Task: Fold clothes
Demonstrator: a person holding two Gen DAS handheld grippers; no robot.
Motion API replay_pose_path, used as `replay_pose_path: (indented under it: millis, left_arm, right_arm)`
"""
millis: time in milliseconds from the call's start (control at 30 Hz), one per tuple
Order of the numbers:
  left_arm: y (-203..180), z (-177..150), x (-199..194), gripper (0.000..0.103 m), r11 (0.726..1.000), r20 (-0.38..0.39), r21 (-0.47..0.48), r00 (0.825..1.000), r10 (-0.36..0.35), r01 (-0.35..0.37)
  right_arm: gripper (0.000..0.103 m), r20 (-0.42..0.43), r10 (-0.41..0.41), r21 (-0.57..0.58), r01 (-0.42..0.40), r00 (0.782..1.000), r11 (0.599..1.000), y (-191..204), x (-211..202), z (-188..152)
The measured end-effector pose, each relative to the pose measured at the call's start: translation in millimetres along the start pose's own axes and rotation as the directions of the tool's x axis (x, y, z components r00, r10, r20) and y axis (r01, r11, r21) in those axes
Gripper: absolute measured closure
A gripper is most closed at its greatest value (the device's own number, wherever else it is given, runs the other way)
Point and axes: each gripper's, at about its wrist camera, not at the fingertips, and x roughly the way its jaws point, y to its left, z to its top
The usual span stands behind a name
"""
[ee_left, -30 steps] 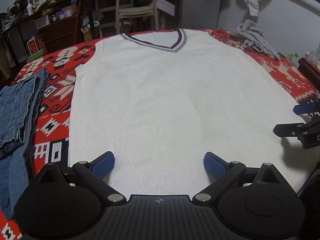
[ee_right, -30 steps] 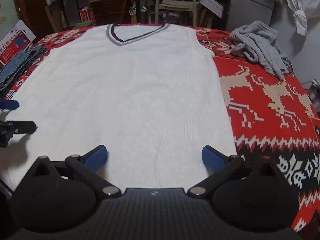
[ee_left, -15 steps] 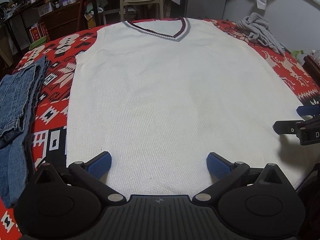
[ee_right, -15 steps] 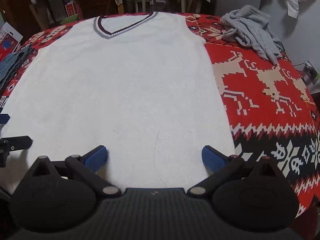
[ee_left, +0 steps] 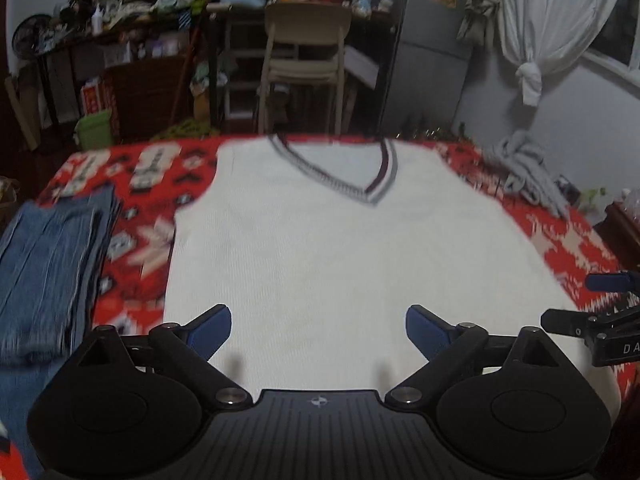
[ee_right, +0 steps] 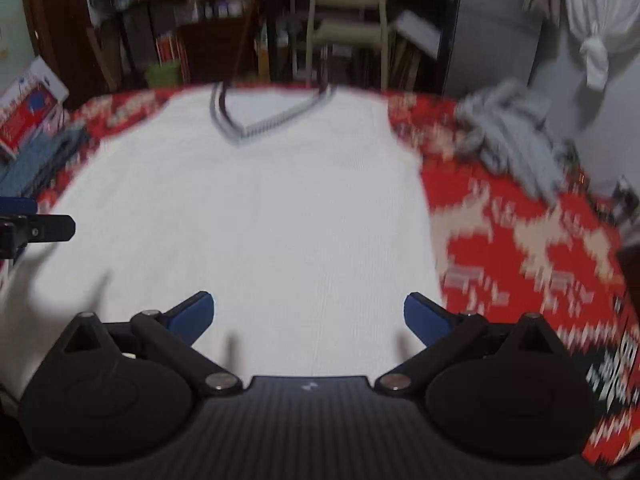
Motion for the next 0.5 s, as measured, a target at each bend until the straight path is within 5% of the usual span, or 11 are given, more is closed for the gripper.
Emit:
replay_pose_path:
  millis: [67, 133, 200, 333, 400, 500]
  left_arm:
    - [3, 15, 19, 0.035, 1.000, -0.014, 0.013, 1.000, 0.005, -0.005]
    - [9, 27, 42, 0.070, 0.999, -0.050, 0.019, 0.998, 0.032, -0.031]
    - [17, 38, 65, 0.092, 0.998, -0.098, 0.007, 0.993, 0.062, -0.061]
    - [38, 46, 88, 0.097, 0.999, -0.128, -0.050, 0.992, 0.003, -0.010]
    - [43, 49, 96, 0.097, 0.998, -0.131, -0.056, 0.991, -0.011, 0.004]
    - [51, 47, 106, 0.097, 0.998, -0.147, -0.064, 0.989, -0.021, 0.012]
  right_arm:
    - [0.001, 0.043, 0.003, 0.003, -0.003, 0.999, 1.000, 0, 4, 18]
    - [0.002, 0.069, 0.009, 0.027, -0.011, 0.998, 1.000, -2, 15, 34]
    - [0.014, 0.073, 0.009, 0.070, -0.014, 0.997, 0.997, -6, 29, 48]
    - [0.045, 0.051, 0.011, 0.138, -0.018, 0.999, 0.990, -24, 63, 72]
    - [0.073, 0.022, 0.026, 0.143, -0.028, 0.999, 0.989, -31, 80, 80]
    - [0.082, 0.009, 0.002, 0.129, -0.004, 1.000, 0.992, -40, 104, 88]
